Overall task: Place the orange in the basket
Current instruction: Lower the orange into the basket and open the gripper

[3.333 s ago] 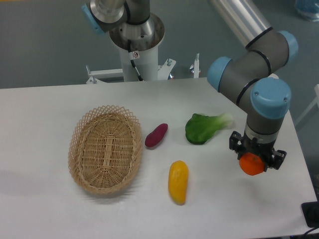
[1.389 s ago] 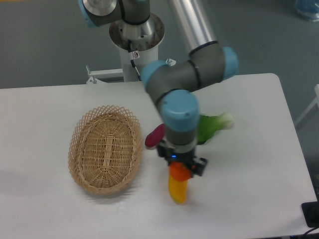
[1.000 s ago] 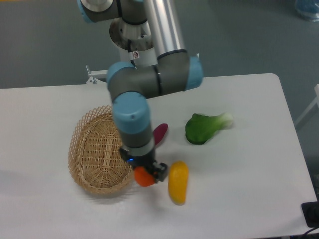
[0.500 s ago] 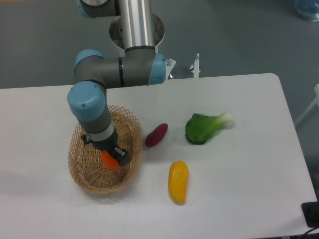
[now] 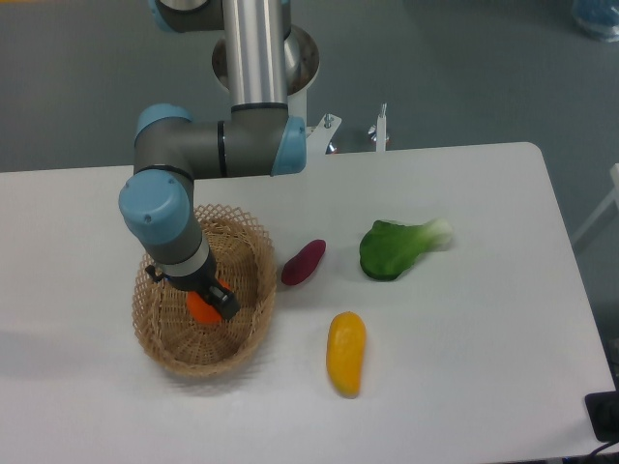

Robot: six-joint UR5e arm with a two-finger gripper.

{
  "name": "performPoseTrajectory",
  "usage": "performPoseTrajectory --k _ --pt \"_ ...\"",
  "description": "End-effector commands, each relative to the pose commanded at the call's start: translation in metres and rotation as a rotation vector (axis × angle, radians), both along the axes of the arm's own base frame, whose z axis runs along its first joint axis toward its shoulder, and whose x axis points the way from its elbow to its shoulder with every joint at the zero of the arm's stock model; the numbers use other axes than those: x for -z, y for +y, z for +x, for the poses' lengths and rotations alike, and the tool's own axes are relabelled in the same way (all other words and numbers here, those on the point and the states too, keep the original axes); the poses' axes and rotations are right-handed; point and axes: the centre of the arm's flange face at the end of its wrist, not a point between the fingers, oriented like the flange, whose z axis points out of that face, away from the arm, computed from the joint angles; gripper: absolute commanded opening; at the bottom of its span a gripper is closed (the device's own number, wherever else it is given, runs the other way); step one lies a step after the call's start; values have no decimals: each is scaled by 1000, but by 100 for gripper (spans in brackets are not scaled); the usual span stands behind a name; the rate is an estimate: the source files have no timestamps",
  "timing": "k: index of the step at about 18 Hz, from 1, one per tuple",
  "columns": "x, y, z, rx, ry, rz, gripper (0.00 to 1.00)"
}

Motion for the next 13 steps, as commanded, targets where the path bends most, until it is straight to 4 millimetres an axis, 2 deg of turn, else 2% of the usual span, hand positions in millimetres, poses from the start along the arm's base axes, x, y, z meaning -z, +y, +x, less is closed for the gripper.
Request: performPoseTrajectory --k 5,9,11,13 --pt "0 0 1 2 -1 2 95" --pt "-18 4 -3 2 18 44 99" --pt "-35 9 -10 0 43 94 99" --pt "-41 7 -20 -12 51 107 99"
